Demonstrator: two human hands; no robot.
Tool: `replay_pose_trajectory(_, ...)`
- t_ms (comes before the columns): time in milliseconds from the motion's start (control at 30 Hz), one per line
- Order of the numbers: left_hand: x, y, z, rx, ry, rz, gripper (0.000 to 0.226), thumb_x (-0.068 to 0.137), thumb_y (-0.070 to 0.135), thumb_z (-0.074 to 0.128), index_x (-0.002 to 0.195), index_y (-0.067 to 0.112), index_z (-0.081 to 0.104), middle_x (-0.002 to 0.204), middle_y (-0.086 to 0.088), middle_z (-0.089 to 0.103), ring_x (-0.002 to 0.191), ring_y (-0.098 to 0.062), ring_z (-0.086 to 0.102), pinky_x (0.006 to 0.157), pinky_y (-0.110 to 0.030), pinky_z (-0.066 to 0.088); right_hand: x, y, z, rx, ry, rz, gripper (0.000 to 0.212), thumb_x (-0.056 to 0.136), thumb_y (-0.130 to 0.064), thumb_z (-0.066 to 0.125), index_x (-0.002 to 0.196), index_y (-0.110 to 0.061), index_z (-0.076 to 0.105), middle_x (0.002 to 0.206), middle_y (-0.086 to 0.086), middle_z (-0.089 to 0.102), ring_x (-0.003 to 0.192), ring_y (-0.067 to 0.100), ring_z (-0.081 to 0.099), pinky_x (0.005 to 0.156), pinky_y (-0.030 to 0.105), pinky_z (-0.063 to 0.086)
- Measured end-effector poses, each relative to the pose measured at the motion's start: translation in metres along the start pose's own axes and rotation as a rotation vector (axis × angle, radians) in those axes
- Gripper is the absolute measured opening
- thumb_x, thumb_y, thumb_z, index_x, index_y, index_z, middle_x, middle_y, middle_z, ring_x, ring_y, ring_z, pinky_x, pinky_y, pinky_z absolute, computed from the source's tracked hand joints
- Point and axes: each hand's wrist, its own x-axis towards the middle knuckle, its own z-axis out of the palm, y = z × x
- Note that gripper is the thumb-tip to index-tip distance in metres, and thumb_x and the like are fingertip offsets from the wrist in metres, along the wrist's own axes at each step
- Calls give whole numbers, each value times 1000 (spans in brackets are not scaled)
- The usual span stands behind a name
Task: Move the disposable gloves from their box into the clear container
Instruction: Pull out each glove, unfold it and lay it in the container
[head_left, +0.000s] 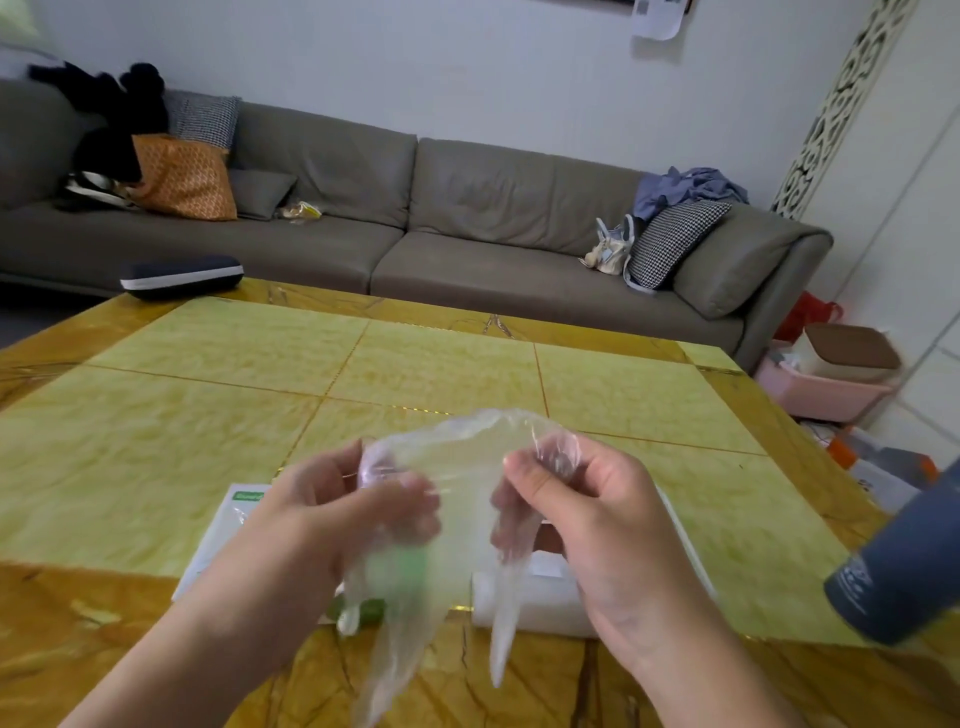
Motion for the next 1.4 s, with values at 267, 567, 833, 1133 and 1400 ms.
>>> replay_pose_trajectory(267, 8, 0, 7, 92, -35, 17, 29, 78, 11, 86, 92, 4, 62, 71, -16, 49, 59, -22, 46, 54, -24, 43, 6, -11, -44, -11, -124, 123, 15, 94, -9, 72, 96, 5, 69, 78, 20, 70, 57, 31, 62, 52, 36, 49)
replay_pose_trajectory(567, 16, -7, 10, -693, -6, 2, 45, 77, 37, 84, 107, 13, 61, 89, 1, 58, 72, -12, 57, 67, -21, 55, 7, -3, -59, 70, 228, 68, 6, 98, -4, 70, 93, -7, 72, 72, 10, 71, 46, 16, 50, 37, 26, 38)
replay_pose_trajectory(833, 0, -28, 56, -310, -356, -336, 122, 37, 81, 86, 132, 6, 69, 131, -19, 68, 118, -32, 69, 90, -43, 61, 1, 2, -48, 43, 313, -50, 8, 100, -8, 68, 93, -8, 71, 69, 12, 71, 48, 20, 59, 47, 34, 49)
replay_pose_trajectory(1133, -5, -29, 60, -51, -161, -105, 28, 71, 24, 86, 73, 2, 69, 78, -19, 61, 73, -28, 64, 62, -35, 54, -9, 1, -41, -138, 257, -47, 10, 100, -11, 67, 91, -12, 71, 74, 6, 74, 54, 22, 69, 49, 37, 55)
replay_pose_trajectory(1400, -2, -28, 52, -101, -81, -66, 41, 62, 35, 87, 80, 0, 73, 77, -19, 59, 71, -29, 59, 56, -33, 51, -2, 0, -55, -29, 324, -21, 7, 101, -8, 66, 97, -7, 71, 73, 10, 74, 56, 26, 70, 51, 38, 56)
